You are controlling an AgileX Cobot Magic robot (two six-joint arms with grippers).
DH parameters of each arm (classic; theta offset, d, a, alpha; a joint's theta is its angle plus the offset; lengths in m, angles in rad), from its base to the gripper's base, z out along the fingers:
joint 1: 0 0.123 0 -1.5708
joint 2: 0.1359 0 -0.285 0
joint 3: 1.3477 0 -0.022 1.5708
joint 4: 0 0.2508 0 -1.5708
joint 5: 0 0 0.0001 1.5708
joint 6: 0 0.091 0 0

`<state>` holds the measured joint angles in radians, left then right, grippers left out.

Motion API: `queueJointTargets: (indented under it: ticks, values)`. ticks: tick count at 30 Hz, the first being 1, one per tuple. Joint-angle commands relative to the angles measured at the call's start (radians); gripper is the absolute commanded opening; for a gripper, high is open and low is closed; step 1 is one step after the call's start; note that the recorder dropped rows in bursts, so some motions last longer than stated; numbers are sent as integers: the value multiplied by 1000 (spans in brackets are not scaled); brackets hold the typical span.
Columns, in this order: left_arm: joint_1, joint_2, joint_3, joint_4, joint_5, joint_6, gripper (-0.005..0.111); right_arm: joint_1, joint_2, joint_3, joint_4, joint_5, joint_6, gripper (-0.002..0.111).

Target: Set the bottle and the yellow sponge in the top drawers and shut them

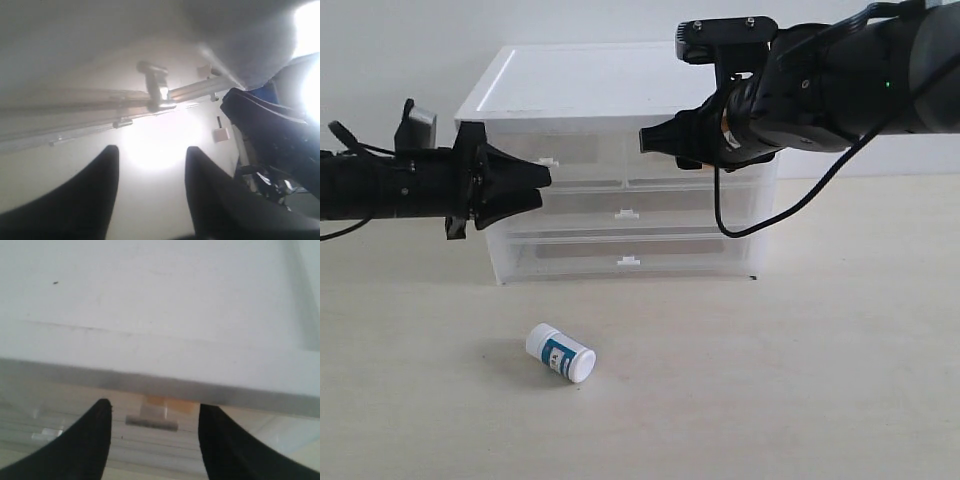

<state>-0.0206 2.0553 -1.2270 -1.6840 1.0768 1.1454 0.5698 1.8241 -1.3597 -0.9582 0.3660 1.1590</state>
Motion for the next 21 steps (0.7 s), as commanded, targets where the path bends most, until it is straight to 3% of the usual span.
queueJointTargets:
  ticks: [1,21]
  values:
    - [1,46,-30,-60,122,21,41,-13,4,-9,-46,-37,-19,49]
    - [48,80,-101,-60,124,14,41,-13,4,-9,-46,-49,-50,49]
